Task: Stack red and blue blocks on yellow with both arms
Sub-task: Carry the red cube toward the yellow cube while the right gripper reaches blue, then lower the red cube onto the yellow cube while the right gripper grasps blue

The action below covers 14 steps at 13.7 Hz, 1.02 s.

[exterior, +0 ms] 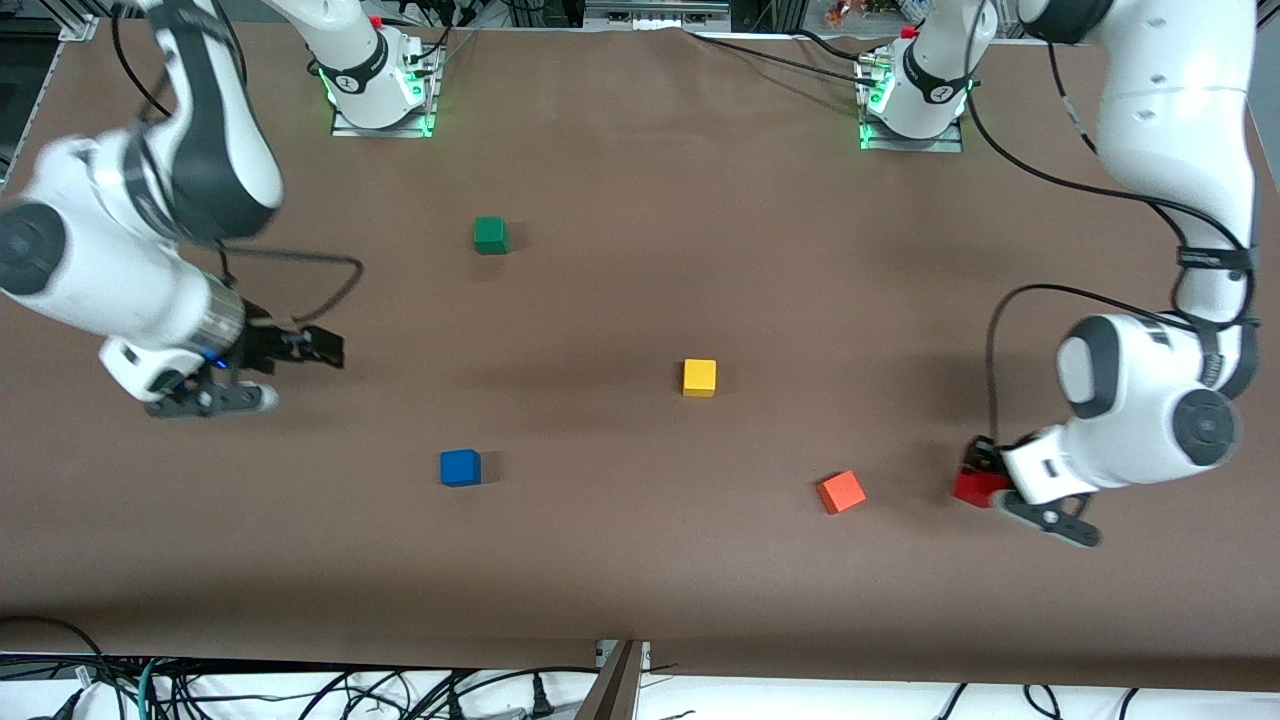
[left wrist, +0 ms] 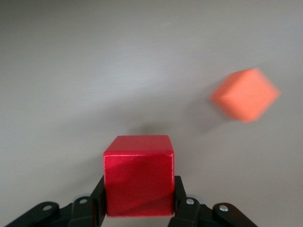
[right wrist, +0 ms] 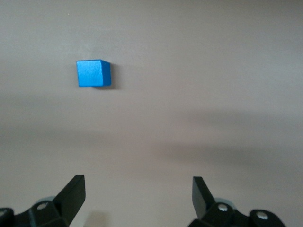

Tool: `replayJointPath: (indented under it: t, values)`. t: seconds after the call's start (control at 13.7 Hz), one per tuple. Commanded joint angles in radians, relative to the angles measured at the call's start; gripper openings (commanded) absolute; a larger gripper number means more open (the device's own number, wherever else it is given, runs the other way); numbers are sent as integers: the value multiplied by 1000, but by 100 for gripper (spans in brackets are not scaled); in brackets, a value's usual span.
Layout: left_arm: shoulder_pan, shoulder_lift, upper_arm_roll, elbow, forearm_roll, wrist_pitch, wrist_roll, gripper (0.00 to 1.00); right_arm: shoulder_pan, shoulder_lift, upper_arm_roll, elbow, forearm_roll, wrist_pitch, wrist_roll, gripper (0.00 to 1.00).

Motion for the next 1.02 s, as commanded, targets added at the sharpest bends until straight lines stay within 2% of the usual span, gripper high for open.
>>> replayJointPath:
  t: [0.0, 0.15, 0.29, 0.59, 0.95]
  values:
    - [-144, -23, 17, -14, -23, -35, -253, 0, 38, 123, 5, 98, 18, 41, 21, 100]
    - [-262, -20, 19, -14, -17, -35, -458, 0, 47, 244, 5, 225, 18, 44, 57, 100]
    - [-345, -21, 19, -26, -18, -35, -577, 0, 53, 330, 7, 318, 16, 45, 65, 99]
    - [-442, -18, 19, -34, -20, -27, -700, 0, 101, 427, 7, 327, 12, 162, 63, 99]
    - [-504, 2, 21, -58, -7, 37, -798, 0, 133, 481, 5, 350, 7, 208, 65, 99]
